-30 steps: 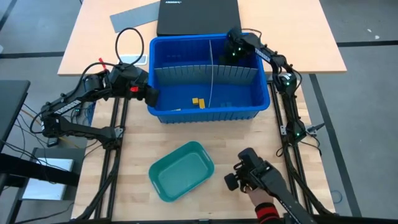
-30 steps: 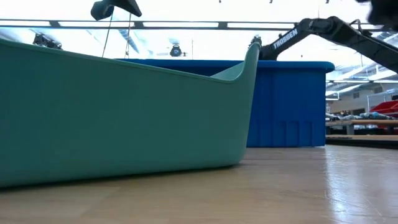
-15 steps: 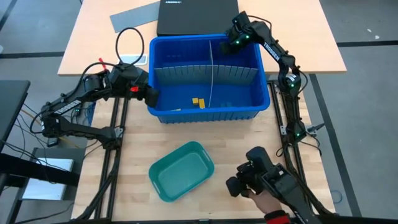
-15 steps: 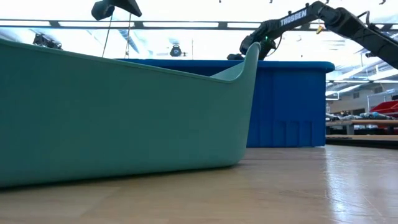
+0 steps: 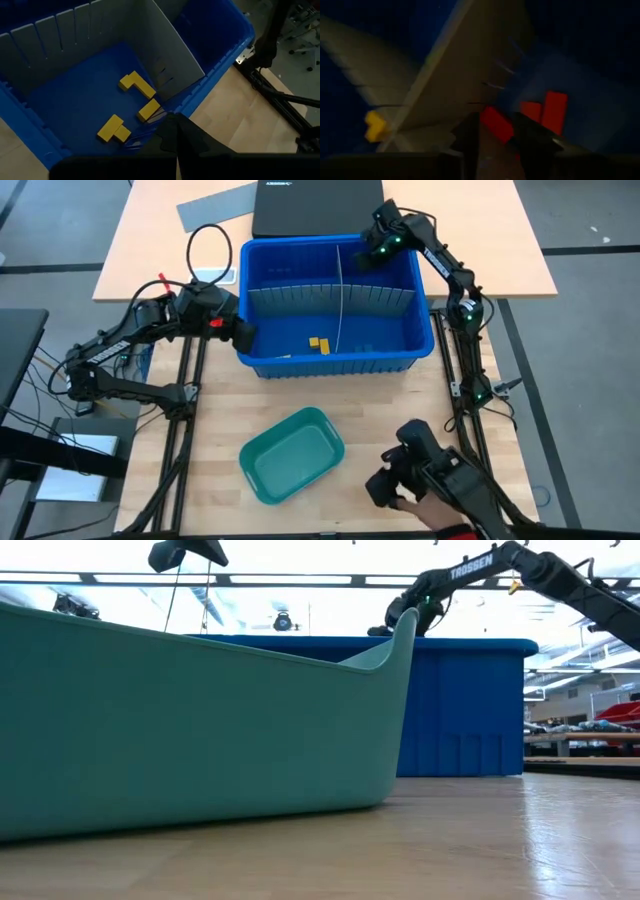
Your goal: Sort Items/Unsort Items
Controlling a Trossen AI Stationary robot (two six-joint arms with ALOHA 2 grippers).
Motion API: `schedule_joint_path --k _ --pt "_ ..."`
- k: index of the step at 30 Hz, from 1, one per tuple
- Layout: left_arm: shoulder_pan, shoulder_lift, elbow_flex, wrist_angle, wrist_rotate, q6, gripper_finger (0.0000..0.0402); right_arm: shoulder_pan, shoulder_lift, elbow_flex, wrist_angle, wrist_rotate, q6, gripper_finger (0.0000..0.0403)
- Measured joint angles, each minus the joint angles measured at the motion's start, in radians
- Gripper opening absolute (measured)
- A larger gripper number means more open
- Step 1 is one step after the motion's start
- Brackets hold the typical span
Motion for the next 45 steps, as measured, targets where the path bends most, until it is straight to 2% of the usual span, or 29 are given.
schedule_joint_path --k 7,11,13,17,25,28,36,41,45 --pt "0.000 0.004 0.000 0.005 0.007 0.070 0.0001 0.045 -0.114 -0.002 -0.018 -0.133 -0.091 0.0188" --pt "0.000 0.015 0.000 0.009 0.007 0.078 0.0001 0.105 -0.179 -0.001 -0.054 -0.171 0.005 0.0205" --pt "0.000 0.024 0.000 0.025 0.007 0.078 0.0001 0.150 -0.201 -0.001 -0.089 -0.127 0.071 0.0207" --pt "0.000 0.042 0.001 0.053 0.007 0.078 0.0001 0.262 -0.217 -0.001 -0.157 0.059 0.251 0.0205" --pt "0.065 0.054 0.001 0.049 -0.038 0.017 0.0001 0.383 -0.185 -0.036 -0.133 0.312 0.502 0.0201" --pt "0.097 0.053 0.000 0.051 -0.036 0.028 0.0001 0.382 -0.166 -0.051 -0.129 0.351 0.549 0.0199" --pt "0.143 0.053 0.000 0.053 -0.006 0.133 0.0001 0.365 -0.067 -0.055 -0.094 0.361 0.623 0.0193" --pt "0.163 0.053 0.000 0.039 -0.006 0.153 0.0001 0.370 -0.014 -0.055 -0.078 0.342 0.607 0.0162" --pt "0.171 0.053 -0.004 -0.009 -0.006 0.150 0.0001 0.377 0.001 -0.055 -0.089 0.359 0.608 0.0084"
